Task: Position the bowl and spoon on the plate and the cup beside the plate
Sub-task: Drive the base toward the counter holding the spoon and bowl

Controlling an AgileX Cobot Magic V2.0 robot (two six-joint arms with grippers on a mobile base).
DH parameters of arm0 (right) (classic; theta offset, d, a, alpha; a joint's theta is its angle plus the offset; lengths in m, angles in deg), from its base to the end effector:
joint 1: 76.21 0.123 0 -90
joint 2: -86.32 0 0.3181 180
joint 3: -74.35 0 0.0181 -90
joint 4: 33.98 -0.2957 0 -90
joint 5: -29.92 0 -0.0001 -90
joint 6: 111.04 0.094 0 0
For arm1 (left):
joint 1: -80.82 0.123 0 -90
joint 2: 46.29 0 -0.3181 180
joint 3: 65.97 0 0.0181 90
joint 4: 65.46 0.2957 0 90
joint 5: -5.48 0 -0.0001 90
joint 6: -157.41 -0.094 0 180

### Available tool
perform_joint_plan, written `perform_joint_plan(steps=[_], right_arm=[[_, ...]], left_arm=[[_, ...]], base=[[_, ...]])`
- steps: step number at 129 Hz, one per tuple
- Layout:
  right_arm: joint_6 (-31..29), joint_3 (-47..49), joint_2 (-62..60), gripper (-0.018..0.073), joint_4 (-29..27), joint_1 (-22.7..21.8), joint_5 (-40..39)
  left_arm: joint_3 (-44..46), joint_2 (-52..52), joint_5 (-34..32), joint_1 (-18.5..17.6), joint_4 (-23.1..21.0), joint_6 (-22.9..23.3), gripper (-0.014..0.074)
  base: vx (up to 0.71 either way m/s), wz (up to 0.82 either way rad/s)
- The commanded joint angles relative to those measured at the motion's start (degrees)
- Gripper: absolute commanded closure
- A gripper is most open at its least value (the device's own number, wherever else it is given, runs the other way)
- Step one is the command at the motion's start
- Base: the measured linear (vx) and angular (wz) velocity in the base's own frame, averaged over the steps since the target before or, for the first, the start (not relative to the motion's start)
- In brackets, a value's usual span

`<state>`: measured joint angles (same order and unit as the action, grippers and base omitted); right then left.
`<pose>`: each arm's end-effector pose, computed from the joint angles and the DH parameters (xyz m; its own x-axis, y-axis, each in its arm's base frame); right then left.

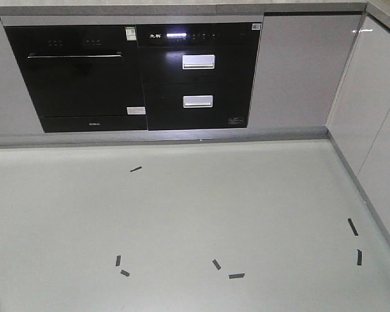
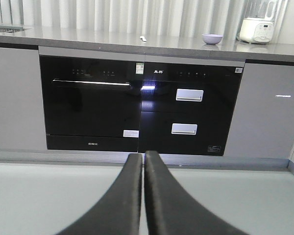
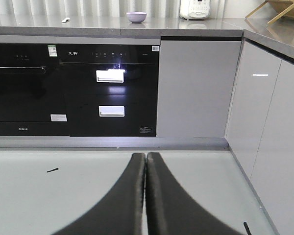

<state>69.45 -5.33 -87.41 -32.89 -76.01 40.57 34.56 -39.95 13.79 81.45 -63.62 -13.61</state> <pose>0.0709 -0.0001 0.1858 -0.1149 -0.0105 -0.9933 -0.0012 0.9999 -0.0105 0.0712 0.0012 0.1909 -0.0693 -0.1254 -0.9897 -0.0244 0.9920 -0.1240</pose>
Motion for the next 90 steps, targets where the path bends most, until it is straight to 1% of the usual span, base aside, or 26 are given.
perform_joint_plan(steps=[1, 90], right_arm=[[-0.06, -0.36, -0.13, 0.0568, 0.15, -0.14, -4.31], [-0.06, -0.36, -0.13, 0.0568, 0.15, -0.14, -4.31]], left_arm=[[-0.59, -0.92, -3.93, -0.2, -0.54, 0.4, 0.0603], [-0.59, -0.92, -3.93, -0.2, -0.54, 0.4, 0.0603]], base=[[0.0, 0.0], [0.0, 0.0]])
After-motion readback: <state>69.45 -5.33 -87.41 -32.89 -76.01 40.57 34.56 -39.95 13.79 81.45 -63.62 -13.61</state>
